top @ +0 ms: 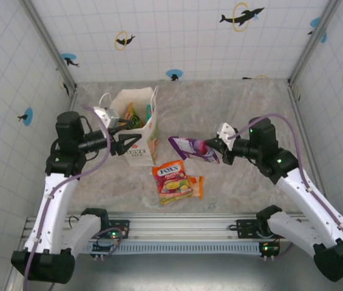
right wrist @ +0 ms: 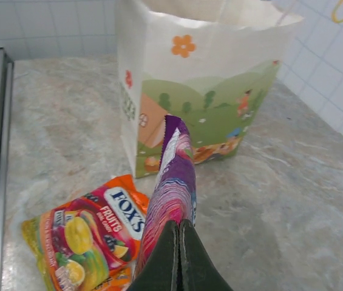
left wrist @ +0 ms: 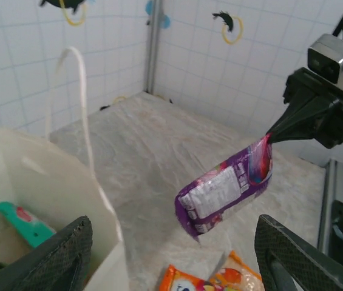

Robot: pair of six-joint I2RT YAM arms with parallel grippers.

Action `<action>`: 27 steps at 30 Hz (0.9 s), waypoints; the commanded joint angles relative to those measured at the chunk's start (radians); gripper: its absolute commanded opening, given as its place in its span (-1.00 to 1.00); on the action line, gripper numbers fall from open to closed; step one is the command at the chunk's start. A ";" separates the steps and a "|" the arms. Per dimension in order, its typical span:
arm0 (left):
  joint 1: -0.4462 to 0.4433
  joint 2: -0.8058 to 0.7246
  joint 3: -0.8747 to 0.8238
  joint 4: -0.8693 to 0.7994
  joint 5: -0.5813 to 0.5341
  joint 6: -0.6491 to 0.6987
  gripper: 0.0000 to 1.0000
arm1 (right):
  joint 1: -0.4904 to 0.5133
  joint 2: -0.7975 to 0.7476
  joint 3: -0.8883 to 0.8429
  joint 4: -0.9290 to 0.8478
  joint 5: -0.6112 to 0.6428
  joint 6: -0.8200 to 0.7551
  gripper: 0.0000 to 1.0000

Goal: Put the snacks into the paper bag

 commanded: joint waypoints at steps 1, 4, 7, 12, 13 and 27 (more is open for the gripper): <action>-0.079 0.044 0.078 -0.126 -0.047 0.145 0.44 | 0.039 0.007 0.063 -0.006 -0.027 -0.044 -1.00; -0.166 0.095 0.127 -0.219 -0.095 0.219 0.42 | 0.064 0.012 0.069 -0.005 -0.019 -0.053 -1.00; -0.252 0.150 0.185 -0.328 -0.088 0.307 0.37 | 0.080 0.023 0.079 -0.005 -0.028 -0.057 -1.00; -0.386 0.209 0.217 -0.386 -0.161 0.358 0.37 | 0.096 0.030 0.073 0.018 -0.080 -0.064 -1.00; -0.403 0.218 0.218 -0.389 -0.176 0.361 0.38 | 0.100 0.032 0.074 0.021 -0.085 -0.065 -1.00; -0.569 0.359 0.253 -0.384 -0.392 0.363 0.42 | 0.174 0.086 0.123 0.034 -0.167 -0.076 -1.00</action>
